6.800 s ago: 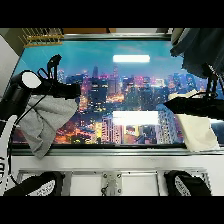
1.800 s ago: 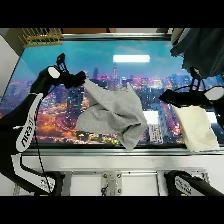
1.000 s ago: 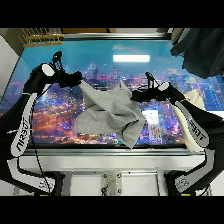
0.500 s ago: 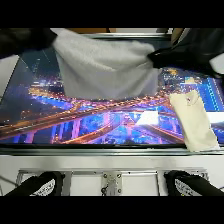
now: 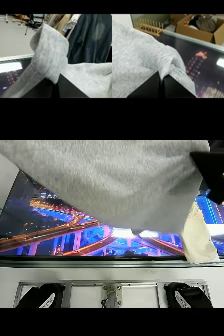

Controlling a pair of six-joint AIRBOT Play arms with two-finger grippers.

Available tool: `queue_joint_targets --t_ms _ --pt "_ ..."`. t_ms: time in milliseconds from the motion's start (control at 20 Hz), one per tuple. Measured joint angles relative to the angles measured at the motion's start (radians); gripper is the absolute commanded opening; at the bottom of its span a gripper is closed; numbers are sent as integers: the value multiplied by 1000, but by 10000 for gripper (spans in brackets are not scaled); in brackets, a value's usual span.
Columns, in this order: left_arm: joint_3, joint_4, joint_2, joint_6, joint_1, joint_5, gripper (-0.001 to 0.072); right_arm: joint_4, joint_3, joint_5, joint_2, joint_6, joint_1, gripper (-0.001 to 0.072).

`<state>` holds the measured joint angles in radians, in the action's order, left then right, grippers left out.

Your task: Fold the clothes and pants, and hang the long-sleeved shirts on hangers.

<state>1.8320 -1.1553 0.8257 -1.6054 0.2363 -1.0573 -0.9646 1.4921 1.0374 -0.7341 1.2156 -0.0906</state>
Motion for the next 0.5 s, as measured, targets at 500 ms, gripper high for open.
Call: queue_joint_targets --t_ms 500 --pt "1 -253 431 -80 -4 -179 8 -107 -37 133 -302 217 -9 18"
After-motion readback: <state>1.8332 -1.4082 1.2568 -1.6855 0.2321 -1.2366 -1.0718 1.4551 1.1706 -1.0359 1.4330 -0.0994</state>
